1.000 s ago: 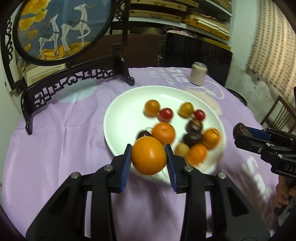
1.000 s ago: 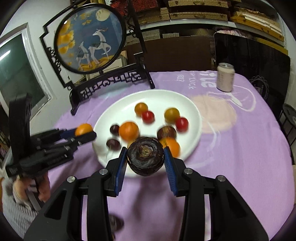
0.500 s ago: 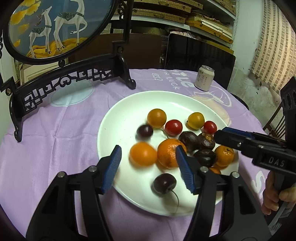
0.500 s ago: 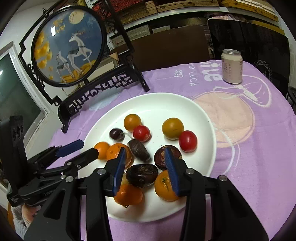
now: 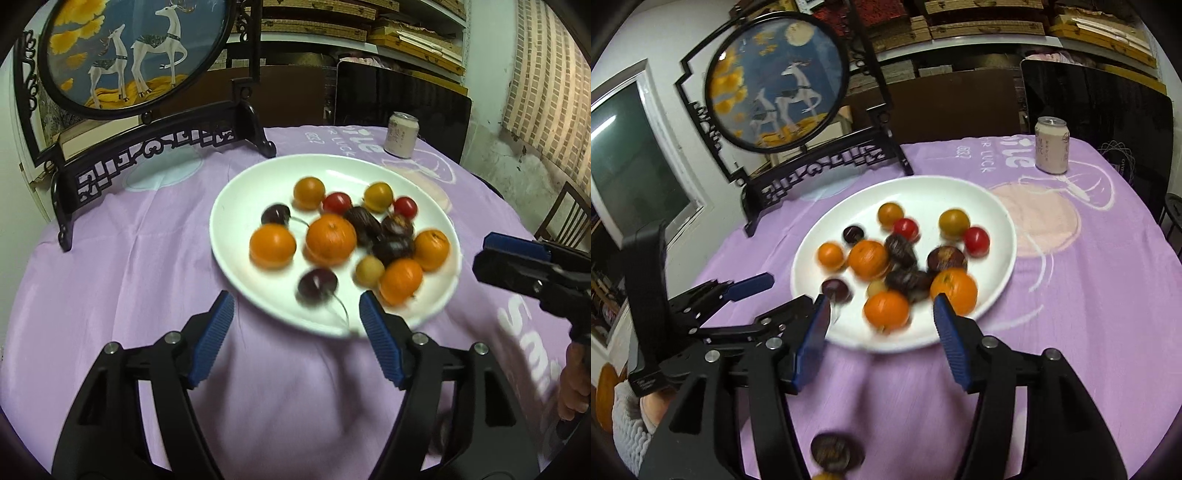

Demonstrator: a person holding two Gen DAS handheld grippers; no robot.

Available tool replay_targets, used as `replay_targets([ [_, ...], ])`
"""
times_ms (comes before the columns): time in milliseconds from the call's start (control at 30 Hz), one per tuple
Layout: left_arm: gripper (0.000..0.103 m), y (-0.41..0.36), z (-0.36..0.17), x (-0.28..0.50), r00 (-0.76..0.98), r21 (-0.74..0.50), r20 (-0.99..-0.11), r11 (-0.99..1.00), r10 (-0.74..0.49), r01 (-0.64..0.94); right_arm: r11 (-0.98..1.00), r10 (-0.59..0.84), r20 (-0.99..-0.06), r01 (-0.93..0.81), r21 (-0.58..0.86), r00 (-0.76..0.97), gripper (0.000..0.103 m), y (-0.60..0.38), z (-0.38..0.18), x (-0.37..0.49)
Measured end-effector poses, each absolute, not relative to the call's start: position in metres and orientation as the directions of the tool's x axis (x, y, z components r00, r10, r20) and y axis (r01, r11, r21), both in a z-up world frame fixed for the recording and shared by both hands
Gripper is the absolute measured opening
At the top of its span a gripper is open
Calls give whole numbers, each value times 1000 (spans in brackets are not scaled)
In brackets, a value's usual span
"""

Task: Organize fruits
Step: 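Carry both fruits to the white plate and release them, then grasp a small yellow fruit with the right tool while the left tool grasps a brown fruit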

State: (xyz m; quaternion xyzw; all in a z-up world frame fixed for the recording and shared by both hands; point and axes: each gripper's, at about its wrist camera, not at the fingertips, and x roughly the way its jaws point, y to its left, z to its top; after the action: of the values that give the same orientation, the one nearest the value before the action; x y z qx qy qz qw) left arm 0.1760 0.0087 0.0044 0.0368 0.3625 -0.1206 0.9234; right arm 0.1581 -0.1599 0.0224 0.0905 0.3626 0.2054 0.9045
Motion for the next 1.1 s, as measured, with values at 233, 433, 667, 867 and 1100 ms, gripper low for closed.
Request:
replay_targets([
  [233,85,2,6,137,747,48,-645,968,-159,247,897,442,-625,-324,300,644,61,-165,8,103],
  [433,95,3,11,106,785,91,-610,974,-109,207,898,437,-687,-327,295,581,68,-161,-20,65],
  [667,100,12,12,88,802,101,-594,983,-66,156,917,380,-696,-346,198,609,88,-146,-22,41],
  [867,101,20,16,85,809,81,-586,989,-55,126,934,305,-679,-348,77,668,99,-136,-22,31],
  [1100,101,22,15,87,802,76,-595,991,-45,112,917,322,-721,-392,76,614,97,-125,-33,36],
])
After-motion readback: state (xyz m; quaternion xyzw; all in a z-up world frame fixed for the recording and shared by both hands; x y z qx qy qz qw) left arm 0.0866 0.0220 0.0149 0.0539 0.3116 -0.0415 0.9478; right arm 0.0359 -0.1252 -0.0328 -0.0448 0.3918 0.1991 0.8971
